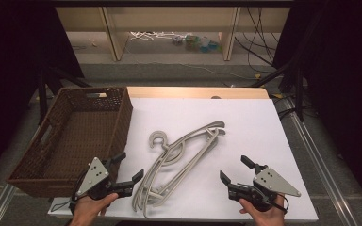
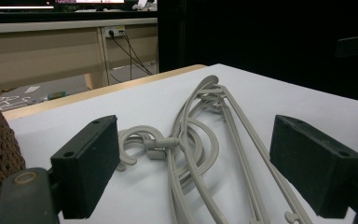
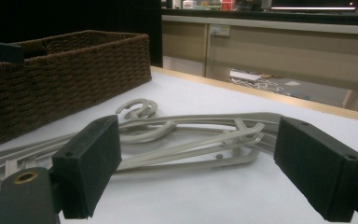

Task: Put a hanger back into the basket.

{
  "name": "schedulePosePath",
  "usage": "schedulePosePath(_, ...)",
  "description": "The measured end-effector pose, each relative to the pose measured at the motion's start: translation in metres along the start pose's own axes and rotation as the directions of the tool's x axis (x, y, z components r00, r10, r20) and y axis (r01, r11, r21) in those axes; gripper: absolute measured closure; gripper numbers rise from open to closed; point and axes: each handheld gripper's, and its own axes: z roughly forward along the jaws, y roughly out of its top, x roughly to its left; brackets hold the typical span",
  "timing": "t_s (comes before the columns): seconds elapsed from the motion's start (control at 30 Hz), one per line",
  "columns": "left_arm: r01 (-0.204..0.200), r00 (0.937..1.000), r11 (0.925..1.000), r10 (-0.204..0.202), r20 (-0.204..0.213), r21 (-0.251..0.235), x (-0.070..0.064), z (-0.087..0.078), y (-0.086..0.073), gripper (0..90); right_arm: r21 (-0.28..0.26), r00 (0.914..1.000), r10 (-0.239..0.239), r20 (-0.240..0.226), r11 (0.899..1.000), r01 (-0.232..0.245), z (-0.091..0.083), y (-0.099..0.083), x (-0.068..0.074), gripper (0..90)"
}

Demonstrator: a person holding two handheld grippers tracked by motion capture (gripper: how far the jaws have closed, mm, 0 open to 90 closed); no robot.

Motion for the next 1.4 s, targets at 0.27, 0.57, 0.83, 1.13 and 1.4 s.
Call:
schedulePosePath(0.27,-0.008,1.0,0.9999,0.008,-0.001,0.009,-0.002,0.001,-0.001,15.8,0.005,1.0,-0.001,-0.002,1.0,0.001,0.0,0.0,0.0,15.8)
schedulePosePath(0.57,-0.025,0.9997,0.9985,0.025,0.008,0.049,-0.001,0.005,-0.001,16.6,0.008,1.0,-0.003,-0.003,1.0,0.003,0.0,0.0,0.0,15.9)
schedulePosePath(0.83,-0.057,0.9983,0.9815,0.055,0.02,0.182,-0.01,0.02,0.001,18.0,0.02,0.9999,-0.007,-0.014,1.0,0.007,0.0,0.0,-0.001,16.2)
schedulePosePath(1.13,-0.103,0.9939,0.9311,0.082,0.075,0.35,-0.022,0.043,0.002,22.7,0.018,0.9997,-0.008,-0.024,1.0,0.008,0.001,0.0,-0.001,16.5)
schedulePosePath(1.4,-0.129,0.9903,0.8831,0.091,0.105,0.451,-0.018,0.062,0.003,30.1,0.036,0.9996,-0.006,-0.029,0.999,0.007,0.002,0.0,0.0,16.7)
